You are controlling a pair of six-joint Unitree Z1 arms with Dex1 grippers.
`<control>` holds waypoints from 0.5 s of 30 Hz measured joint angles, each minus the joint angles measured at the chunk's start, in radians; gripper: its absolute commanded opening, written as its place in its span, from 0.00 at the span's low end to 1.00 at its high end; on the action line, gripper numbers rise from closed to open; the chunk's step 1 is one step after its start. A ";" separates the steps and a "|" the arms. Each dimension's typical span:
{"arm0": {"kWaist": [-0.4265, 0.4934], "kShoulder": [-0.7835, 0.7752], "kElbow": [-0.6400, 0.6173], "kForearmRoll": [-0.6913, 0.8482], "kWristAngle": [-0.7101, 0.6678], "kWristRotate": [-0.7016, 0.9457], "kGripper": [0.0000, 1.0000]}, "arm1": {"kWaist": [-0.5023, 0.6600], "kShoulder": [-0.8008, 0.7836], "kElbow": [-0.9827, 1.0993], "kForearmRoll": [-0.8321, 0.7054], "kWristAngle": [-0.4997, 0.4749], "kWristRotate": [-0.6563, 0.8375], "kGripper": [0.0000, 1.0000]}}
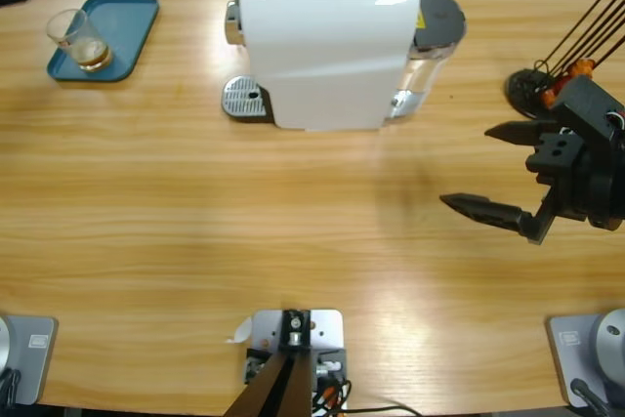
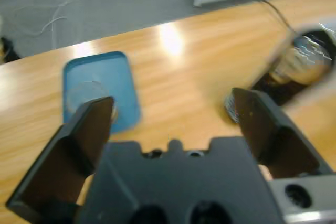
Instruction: Pour coffee
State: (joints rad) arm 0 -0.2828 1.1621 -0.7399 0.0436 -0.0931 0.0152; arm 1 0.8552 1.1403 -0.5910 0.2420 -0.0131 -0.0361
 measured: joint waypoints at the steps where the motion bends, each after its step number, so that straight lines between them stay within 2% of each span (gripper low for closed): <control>1: -0.046 -0.031 0.000 0.049 -0.007 0.009 0.89 | 0.000 0.000 0.000 0.000 0.000 0.001 1.00; 5: -0.219 -0.069 0.041 0.131 -0.021 0.016 0.89 | 0.000 0.000 -0.001 0.000 0.000 0.005 0.98; 9: -0.341 -0.068 0.085 0.142 -0.021 0.016 0.89 | 0.000 0.000 -0.001 0.000 0.000 0.005 0.98; 11: -0.381 -0.068 0.108 0.141 -0.018 0.015 0.89 | 0.000 0.000 -0.001 0.000 0.000 0.005 0.98; 15: -0.398 -0.068 0.159 0.099 -0.012 0.003 0.89 | 0.000 0.000 -0.001 0.000 0.000 0.005 0.98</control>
State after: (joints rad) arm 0 -0.6810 1.0942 -0.5810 0.1430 -0.1053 0.0184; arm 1 0.8553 1.1404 -0.5922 0.2422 -0.0135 -0.0307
